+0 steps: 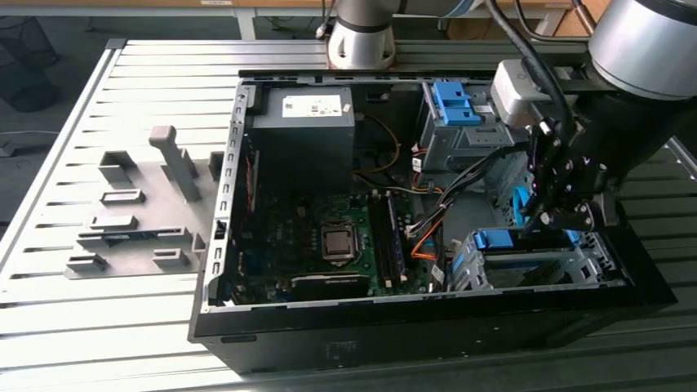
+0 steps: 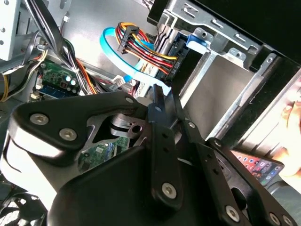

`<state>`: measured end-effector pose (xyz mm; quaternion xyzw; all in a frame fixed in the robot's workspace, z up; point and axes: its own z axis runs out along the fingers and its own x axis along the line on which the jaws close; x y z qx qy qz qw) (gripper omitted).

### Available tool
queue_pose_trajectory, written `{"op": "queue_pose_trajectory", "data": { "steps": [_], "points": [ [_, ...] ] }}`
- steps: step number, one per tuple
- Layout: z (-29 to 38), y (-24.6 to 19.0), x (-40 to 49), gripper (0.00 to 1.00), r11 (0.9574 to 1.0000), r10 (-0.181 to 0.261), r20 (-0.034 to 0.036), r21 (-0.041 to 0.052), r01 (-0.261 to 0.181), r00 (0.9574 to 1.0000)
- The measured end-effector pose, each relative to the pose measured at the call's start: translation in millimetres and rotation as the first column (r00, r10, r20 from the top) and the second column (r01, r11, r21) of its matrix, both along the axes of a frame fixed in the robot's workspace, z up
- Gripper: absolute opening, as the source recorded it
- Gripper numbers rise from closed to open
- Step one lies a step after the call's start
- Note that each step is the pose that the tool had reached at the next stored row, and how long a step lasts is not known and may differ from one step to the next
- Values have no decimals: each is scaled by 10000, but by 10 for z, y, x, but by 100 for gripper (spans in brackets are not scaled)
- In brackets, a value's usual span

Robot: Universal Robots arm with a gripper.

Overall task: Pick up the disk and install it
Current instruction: 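Insert the second disk wire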

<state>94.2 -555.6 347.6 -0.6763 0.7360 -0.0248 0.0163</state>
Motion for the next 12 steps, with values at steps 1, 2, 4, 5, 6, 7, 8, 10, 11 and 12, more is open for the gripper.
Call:
{"op": "queue_pose_trajectory", "data": {
  "steps": [1,2,4,5,6,7,8,10,11,12],
  "points": [
    [0,0,0,23,10000,-1,0,1,1,10000],
    [0,0,0,22,10000,-1,-1,1,1,10000],
    [0,0,0,15,10000,-1,-1,0,1,10000],
    [1,0,0,11,10000,0,-1,-1,0,10000],
    [1,0,0,11,10000,-1,-1,-1,1,10000],
    [1,0,0,11,10000,0,-1,-2,0,10000],
    [1,0,0,11,10000,-1,-1,-1,1,10000],
    [1,0,0,11,10000,0,-2,-1,0,10000],
    [1,0,0,11,10000,-1,-2,-1,1,10000],
    [1,0,0,11,10000,-1,-2,-1,1,10000]
  ]
}}
